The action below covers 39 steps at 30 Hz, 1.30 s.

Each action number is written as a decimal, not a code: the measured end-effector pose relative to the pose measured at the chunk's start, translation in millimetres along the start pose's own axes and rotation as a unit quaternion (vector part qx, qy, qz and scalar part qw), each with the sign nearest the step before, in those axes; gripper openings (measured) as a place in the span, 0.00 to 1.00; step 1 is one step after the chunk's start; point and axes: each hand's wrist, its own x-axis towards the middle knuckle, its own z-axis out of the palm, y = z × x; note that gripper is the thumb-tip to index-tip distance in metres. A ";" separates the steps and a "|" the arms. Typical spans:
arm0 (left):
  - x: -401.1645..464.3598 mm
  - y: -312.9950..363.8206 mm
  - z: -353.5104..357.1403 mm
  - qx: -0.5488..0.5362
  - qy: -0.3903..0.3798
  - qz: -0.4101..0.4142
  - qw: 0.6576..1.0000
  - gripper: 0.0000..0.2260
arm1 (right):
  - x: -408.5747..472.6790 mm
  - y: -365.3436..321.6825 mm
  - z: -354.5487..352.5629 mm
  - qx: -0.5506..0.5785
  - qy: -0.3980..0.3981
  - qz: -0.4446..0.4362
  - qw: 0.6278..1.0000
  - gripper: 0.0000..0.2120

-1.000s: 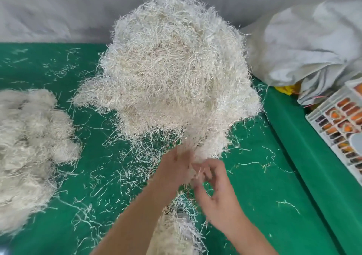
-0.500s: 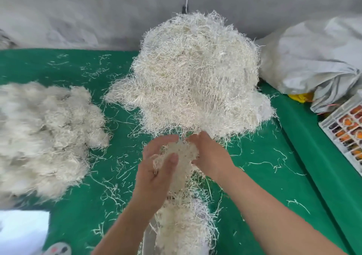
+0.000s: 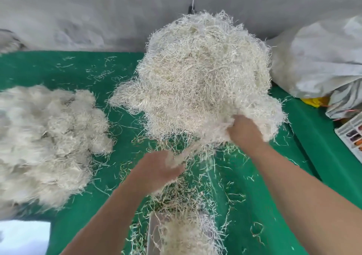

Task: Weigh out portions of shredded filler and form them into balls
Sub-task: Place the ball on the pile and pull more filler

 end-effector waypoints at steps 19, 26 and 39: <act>-44.3 41.8 -38.3 -0.298 0.254 0.008 0.920 0.16 | -28.2 -2.9 -109.8 -0.071 -0.035 -0.114 0.990 0.32; -75.0 73.9 -1.6 -0.649 0.027 0.010 0.761 0.10 | -175.8 -50.3 -15.4 0.401 -0.302 -0.165 0.849 0.36; -146.3 -17.7 57.2 -0.210 -0.011 -0.179 0.961 0.21 | -243.2 20.3 54.3 0.306 -0.208 -0.002 0.929 0.09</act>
